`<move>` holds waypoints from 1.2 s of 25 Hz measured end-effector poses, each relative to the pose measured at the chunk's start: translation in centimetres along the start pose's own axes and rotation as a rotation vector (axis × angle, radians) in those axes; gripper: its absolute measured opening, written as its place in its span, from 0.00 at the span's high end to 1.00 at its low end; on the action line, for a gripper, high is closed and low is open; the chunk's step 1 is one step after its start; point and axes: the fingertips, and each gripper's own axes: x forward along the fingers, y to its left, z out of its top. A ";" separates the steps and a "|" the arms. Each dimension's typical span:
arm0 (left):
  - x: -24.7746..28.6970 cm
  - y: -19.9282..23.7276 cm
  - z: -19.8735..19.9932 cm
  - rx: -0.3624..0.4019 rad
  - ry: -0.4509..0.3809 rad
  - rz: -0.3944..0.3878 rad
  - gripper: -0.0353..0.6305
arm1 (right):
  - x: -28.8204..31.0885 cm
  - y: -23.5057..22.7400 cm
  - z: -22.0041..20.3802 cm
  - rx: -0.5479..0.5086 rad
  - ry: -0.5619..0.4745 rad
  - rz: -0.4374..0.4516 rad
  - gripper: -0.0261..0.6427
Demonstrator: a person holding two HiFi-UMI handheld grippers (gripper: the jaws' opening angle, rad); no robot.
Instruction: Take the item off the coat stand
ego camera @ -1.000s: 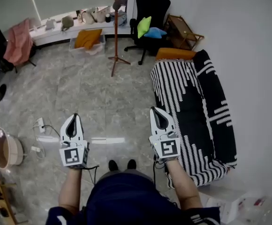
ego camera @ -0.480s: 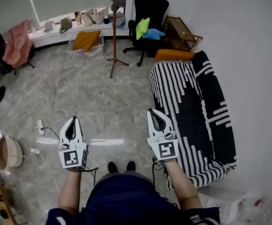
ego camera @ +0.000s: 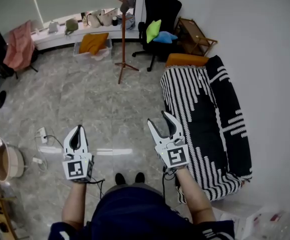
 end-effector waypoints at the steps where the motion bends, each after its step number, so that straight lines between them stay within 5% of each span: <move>1: 0.1 0.1 0.0 0.000 0.000 0.000 0.91 | 0.3 0.1 0.1 0.001 -0.005 0.006 0.60; 8: 0.7 0.4 0.0 0.002 0.009 -0.005 0.91 | 1.7 -0.2 1.1 -0.008 -0.032 0.031 0.52; 21: 5.2 -1.0 -0.9 -0.019 0.034 0.039 0.91 | 7.4 -5.5 1.0 -0.053 -0.060 0.101 0.52; 30: 20.4 4.6 -2.1 -0.007 0.024 -0.019 0.91 | 23.5 -10.1 0.1 -0.022 -0.074 0.075 0.52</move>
